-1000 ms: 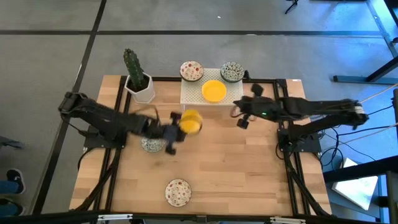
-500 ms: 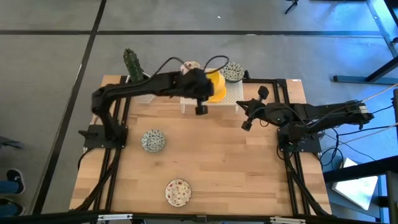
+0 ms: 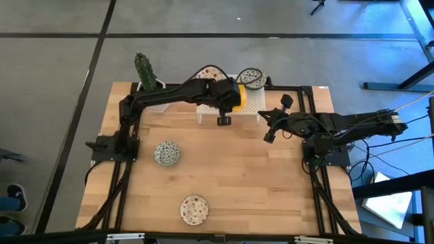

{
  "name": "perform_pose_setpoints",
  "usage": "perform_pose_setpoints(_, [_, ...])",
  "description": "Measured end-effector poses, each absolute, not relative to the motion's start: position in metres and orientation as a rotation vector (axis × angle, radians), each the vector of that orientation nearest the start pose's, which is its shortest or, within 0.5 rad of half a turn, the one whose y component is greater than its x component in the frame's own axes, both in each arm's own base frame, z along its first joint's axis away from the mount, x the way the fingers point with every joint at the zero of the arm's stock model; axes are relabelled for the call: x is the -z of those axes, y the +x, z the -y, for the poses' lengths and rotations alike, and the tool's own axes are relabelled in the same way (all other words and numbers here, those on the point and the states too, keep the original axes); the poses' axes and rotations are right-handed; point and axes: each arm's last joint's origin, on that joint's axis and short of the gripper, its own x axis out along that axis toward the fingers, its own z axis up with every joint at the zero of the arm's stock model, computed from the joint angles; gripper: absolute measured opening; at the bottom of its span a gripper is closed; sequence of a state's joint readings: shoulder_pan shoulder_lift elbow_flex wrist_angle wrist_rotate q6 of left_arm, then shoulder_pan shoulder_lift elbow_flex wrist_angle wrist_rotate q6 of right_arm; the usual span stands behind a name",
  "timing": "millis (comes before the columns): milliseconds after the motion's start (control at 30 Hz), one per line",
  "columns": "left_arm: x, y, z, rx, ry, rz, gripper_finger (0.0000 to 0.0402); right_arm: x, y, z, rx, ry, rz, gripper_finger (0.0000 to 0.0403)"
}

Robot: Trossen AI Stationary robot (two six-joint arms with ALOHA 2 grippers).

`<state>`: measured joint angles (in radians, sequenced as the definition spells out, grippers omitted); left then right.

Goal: Pick & Place Mini bowls
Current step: Stack the yellow bowl on top of the other yellow bowls on the shelf

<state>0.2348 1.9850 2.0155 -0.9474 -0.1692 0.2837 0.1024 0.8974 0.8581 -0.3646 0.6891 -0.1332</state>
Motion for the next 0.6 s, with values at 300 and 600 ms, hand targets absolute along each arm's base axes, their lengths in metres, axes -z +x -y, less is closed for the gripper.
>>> perform_pose_setpoints(300, [-0.344, 0.411, -0.102, -0.302, 0.326, -0.971, 0.0098, -0.325, 0.186, -0.001, 0.552, -0.292, -0.418, 0.0008])
perform_pose_setpoints(600, [-0.35, 0.424, -0.074, -0.255, 0.455, -0.884, 0.0153, -0.325, 0.186, 0.0, 0.553, -0.292, -0.419, 0.0008])
